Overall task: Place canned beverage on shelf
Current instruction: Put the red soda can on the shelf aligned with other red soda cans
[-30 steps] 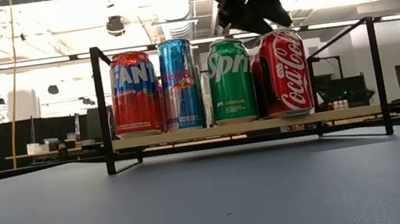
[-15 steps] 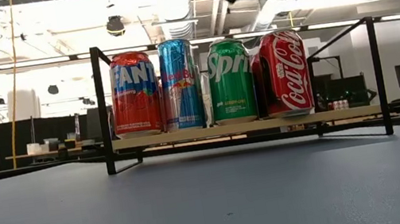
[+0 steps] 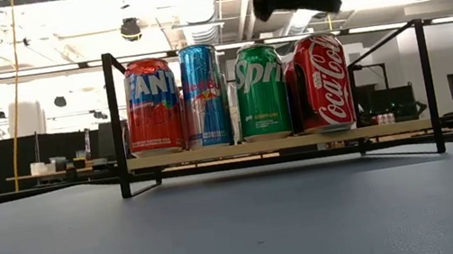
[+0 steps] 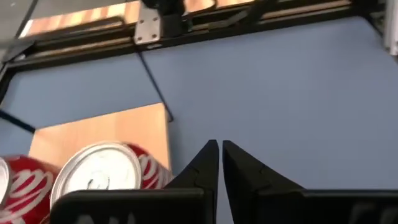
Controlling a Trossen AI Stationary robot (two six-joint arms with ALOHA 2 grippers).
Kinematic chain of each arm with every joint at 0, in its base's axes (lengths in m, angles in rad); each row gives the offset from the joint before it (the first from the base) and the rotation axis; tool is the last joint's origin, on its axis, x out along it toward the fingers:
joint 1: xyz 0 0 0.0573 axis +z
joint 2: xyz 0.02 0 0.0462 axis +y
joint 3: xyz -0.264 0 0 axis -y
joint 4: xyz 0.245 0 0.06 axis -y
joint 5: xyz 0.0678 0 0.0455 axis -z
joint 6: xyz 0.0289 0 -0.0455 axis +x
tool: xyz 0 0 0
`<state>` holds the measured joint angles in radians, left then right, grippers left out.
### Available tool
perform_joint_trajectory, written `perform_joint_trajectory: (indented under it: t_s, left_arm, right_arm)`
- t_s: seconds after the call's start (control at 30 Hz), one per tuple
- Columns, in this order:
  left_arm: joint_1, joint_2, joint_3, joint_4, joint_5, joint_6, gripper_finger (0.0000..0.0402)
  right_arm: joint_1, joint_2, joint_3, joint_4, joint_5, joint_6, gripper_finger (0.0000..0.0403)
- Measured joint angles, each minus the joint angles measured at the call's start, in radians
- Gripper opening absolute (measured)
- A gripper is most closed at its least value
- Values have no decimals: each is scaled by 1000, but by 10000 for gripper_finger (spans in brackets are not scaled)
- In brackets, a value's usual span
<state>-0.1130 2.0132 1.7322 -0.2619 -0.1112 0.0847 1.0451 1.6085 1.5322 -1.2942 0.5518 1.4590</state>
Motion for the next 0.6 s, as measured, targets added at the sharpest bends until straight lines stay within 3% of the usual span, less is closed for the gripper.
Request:
perform_joint_trajectory:
  t_s: [0.2, 0.6]
  left_arm:
    - [17, 1, -101, 82, -42, -41, 1]
    - [54, 1, -132, 115, -84, -57, 0]
  right_arm:
    - [0, 0, 0, 7, 0, 2, 282]
    - [0, 0, 0, 8, 0, 9, 282]
